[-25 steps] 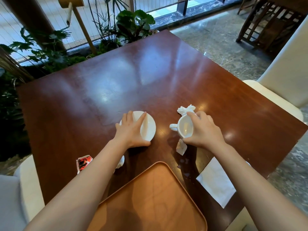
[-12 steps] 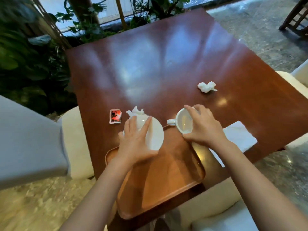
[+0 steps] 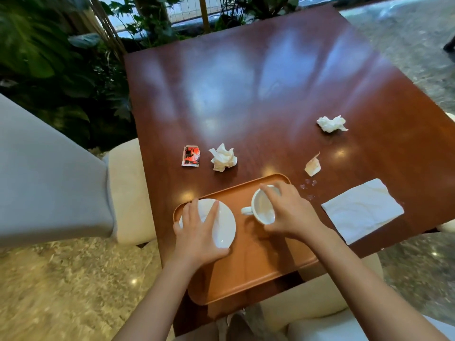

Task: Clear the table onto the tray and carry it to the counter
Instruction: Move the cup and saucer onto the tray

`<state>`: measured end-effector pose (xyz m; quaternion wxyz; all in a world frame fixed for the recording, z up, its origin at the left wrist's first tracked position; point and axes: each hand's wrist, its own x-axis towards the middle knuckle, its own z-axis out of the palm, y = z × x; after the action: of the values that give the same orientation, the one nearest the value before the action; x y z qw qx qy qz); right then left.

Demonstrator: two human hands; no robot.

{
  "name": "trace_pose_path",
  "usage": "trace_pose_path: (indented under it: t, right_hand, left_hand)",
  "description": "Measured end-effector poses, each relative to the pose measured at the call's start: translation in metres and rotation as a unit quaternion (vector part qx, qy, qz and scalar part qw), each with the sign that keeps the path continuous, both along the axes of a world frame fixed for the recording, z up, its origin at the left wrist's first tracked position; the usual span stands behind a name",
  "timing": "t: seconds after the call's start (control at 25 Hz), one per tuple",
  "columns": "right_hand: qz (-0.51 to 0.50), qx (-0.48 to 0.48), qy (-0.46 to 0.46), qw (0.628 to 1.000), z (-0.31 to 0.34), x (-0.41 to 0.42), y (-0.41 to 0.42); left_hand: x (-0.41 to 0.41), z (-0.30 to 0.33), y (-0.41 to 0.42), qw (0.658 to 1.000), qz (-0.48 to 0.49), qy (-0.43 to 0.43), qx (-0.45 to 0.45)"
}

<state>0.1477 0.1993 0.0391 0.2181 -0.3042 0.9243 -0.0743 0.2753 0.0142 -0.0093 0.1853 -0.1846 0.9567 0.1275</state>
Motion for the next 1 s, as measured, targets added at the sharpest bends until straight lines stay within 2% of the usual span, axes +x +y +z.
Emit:
trace_pose_path:
  t: [0.32, 0.52, 0.68, 1.0]
  right_hand:
    - [0.019, -0.029, -0.002, 0.999, -0.001, -0.001, 0.002]
    - [-0.021, -0.006, 0.0, 1.0, 0.007, -0.001, 0.008]
    - [-0.019, -0.011, -0.005, 1.0, 0.006, -0.001, 0.007]
    - [0.0, -0.035, -0.005, 0.999, 0.002, -0.006, -0.011]
  left_hand:
    - [0.003, -0.016, -0.002, 0.999, 0.003, 0.033, -0.003]
    - [0.025, -0.018, 0.009, 0.991, -0.018, 0.131, -0.015]
    - [0.042, -0.022, 0.008, 0.989, -0.074, 0.123, -0.035]
    - [0.036, -0.018, 0.005, 0.991, -0.075, 0.104, -0.043]
